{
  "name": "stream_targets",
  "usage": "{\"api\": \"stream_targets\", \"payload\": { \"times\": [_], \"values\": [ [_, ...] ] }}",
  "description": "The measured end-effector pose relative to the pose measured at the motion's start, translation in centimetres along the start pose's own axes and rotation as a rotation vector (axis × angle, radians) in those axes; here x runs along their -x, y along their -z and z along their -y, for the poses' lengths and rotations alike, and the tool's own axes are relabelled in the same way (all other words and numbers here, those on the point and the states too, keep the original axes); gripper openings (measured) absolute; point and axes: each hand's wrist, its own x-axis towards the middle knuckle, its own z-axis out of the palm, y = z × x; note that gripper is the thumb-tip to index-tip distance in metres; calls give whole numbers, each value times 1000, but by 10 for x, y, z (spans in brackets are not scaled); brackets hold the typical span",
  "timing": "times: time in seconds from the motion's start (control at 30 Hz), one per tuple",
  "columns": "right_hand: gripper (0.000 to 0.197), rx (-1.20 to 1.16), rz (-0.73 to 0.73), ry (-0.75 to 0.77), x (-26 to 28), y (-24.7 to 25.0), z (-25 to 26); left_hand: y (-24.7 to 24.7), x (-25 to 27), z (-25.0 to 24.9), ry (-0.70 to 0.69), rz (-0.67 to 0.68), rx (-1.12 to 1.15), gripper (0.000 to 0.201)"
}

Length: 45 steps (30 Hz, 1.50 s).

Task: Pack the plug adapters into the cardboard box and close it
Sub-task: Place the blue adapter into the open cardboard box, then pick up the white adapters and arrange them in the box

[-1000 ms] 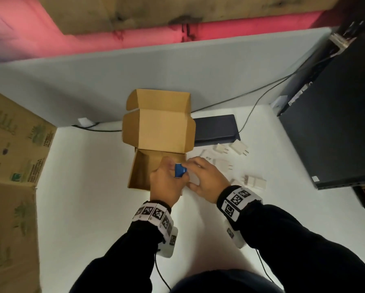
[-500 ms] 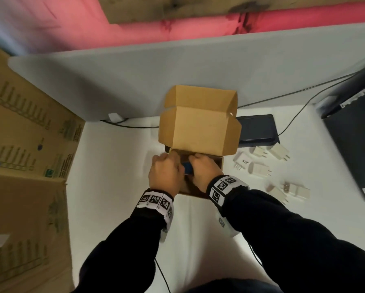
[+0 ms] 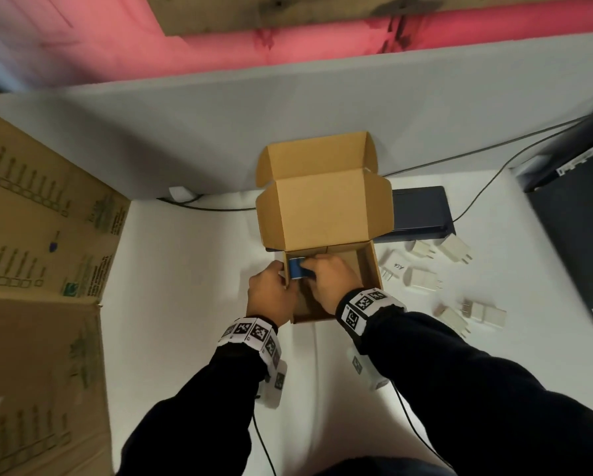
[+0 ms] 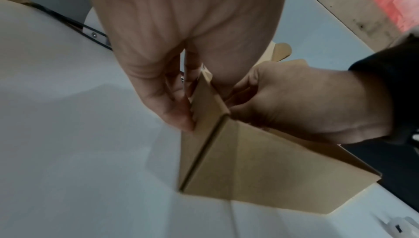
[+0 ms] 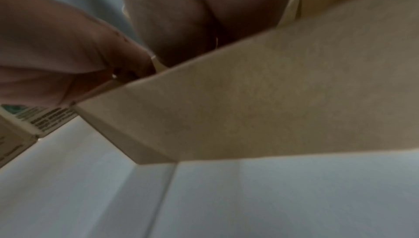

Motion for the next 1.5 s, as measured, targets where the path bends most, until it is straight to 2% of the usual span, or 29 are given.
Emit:
{"api": "stream_targets", "payload": {
  "times": [0.07, 0.13, 0.23, 0.3, 0.37, 0.47, 0.57, 0.67, 0.8, 0.93, 1.03, 1.17, 1.27, 1.33, 1.4, 1.5],
  "values": [
    [29, -22, 7, 6, 10, 10, -3, -4, 1, -4, 20, 41, -10, 13],
    [25, -36, -51, 33, 23, 24, -9, -7, 2, -10, 43, 63, -36, 18],
    [18, -73, -219, 47, 48, 47, -32, -10, 1, -21, 111, 34, -95, 43],
    [18, -99, -333, 0, 68, 61, -59, -13, 0, -29, 128, 3, -109, 53],
    [17, -71, -376, -124, 82, 71, -88, -15, -3, -36, 133, -22, -128, 50],
    [27, 21, -246, -261, 90, 82, -117, -22, -6, -43, 183, -38, -181, 45],
    [37, 162, -122, -201, 84, 84, -123, -30, -6, -46, 213, -44, -204, 41],
    [35, 307, -38, -158, 74, 80, -117, -40, -5, -44, 180, -13, -196, 40],
    [27, 362, -54, -187, 62, 73, -115, -43, -6, -40, 157, 3, -163, 38],
    [16, 316, -90, -161, 52, 71, -120, -45, -9, -36, 143, -17, -117, 33],
    [5, 173, -179, -179, 52, 73, -126, -47, -10, -33, 142, -21, -99, 26],
    [22, 6, -309, -214, 63, 81, -128, -47, -11, -32, 142, -28, -94, 20],
    [24, -133, -584, -151, 74, 92, -118, -48, -9, -34, 130, -41, -95, 23],
    [22, -210, -711, -16, 82, 94, -101, -47, -6, -35, 120, -46, -94, 24],
    [22, -214, -619, 131, 84, 87, -79, -47, -5, -36, 118, -47, -84, 24],
    [24, -78, -302, 151, 73, 68, -55, -46, -4, -35, 113, -42, -83, 28]
  ]
}}
